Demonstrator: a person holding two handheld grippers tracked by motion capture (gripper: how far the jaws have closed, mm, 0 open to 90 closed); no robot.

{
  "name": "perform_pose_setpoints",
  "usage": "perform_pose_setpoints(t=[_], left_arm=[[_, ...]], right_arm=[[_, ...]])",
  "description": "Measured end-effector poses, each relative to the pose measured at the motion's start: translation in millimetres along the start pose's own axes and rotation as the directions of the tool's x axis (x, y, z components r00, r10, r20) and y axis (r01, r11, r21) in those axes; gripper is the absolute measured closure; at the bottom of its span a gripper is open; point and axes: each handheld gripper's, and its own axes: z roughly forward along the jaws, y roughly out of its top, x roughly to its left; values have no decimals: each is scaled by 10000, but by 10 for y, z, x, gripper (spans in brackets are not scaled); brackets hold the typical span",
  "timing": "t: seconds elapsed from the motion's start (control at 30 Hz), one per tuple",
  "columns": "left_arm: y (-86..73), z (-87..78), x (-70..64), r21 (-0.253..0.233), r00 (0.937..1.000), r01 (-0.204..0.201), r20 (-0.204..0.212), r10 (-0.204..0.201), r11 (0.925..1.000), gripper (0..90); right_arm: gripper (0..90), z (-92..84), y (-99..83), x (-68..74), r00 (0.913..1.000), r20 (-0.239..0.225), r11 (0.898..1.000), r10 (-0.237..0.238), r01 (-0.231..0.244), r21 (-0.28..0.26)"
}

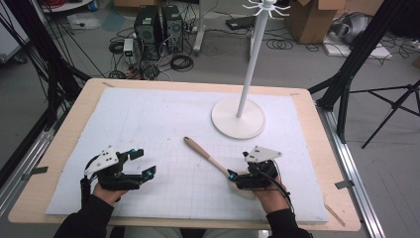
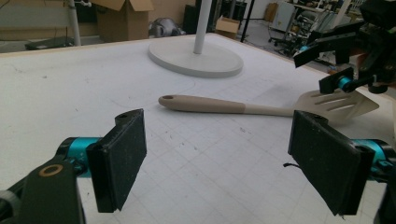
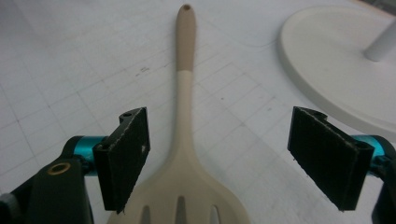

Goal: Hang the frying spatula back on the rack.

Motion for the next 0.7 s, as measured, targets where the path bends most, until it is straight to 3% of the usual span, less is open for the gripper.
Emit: perform_pose_setpoints(t=[0.07, 0.33, 0.5, 0.53, 0.7], left_arm=[[-2, 1, 6, 43, 10000, 83, 5, -83, 10000, 197], [4, -12, 29, 49, 10000, 84, -2, -84, 10000, 198], [5, -12, 37, 58, 9999, 114, -9, -114, 9999, 200], [6, -11, 38, 60, 9999, 128, -19, -128, 9999, 200], [7, -12, 42, 89, 9999, 120, -13, -120, 9999, 200]], right_arm=[[225, 160, 90, 38, 9990, -357, 9973, -265, 289, 675], [237, 375, 227, 75, 9972, -595, 9839, -445, 541, 1704], [283, 523, 281, 69, 9954, -799, 9570, -523, 728, 2807], [283, 523, 281, 69, 9954, -799, 9570, -523, 728, 2807], [355, 620, 306, 73, 9939, -961, 9362, -535, 834, 3413]])
